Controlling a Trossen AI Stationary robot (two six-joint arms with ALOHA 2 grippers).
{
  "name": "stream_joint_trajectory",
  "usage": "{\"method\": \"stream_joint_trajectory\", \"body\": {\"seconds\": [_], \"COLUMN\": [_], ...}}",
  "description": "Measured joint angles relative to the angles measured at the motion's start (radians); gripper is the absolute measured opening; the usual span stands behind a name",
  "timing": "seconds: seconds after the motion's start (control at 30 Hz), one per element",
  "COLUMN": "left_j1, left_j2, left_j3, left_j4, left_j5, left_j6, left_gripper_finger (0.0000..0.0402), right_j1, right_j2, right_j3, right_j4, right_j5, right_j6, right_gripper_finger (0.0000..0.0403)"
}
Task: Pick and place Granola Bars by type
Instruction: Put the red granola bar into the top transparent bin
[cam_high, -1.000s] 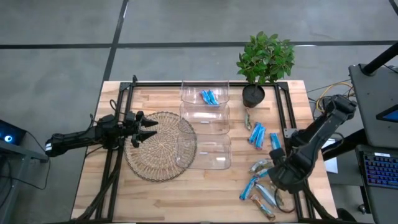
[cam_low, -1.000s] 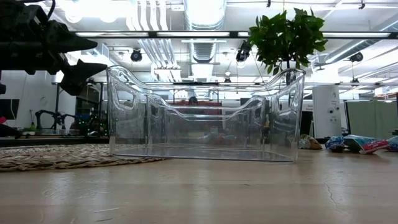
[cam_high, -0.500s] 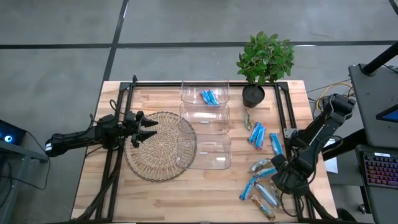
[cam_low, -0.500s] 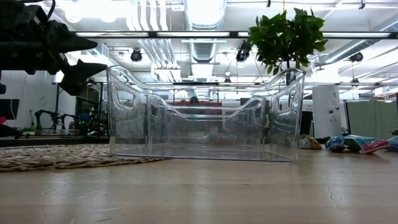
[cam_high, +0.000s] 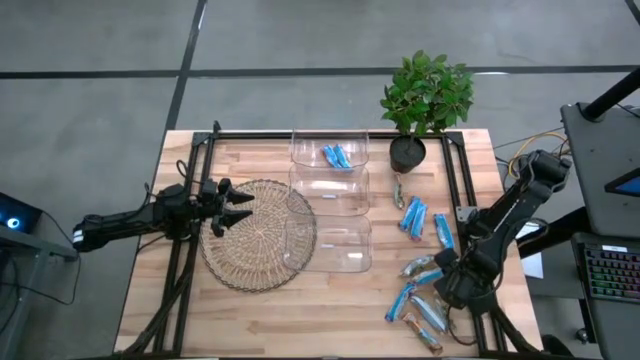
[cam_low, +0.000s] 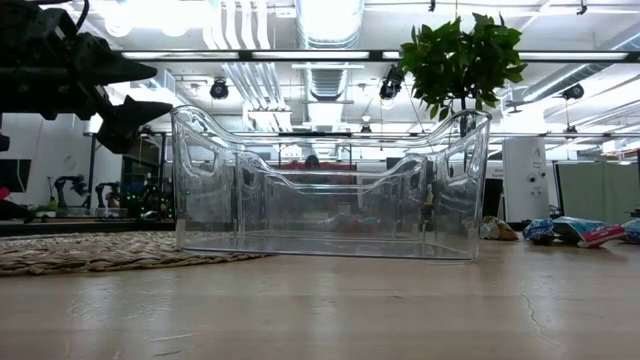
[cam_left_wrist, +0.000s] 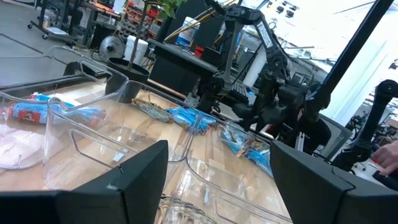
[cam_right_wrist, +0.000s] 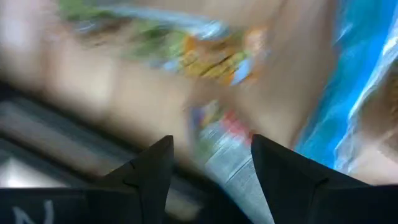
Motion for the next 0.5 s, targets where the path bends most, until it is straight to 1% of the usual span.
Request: {"method": "stream_joint_trajectory", "body": {"seconds": [0.07,0.23,0.5], "left_j1": [0.0,0.0,0.0], "left_j2": [0.0,0.0,0.0], "left_j3": [0.0,0.0,0.0], "left_j4": [0.0,0.0,-0.002], "left_j5": [0.0,-0.006,-0.012], "left_j6": [0.0,0.0,0.0], "left_gripper_finger": [0.0261,0.0261,0.0261], "right_j1": [0.0,-0.007,-0.008], "right_j2": [0.03,0.064,0.079], "right_j3": [-0.005,0.001,0.0], "right_j4": [0.01,0.01,0.023], "right_j5": [0.029,0.013,-0.006], "right_j6": [0.025,0.039,0.043], "right_gripper_finger": [0.0206,0.0206,0.0204]}}
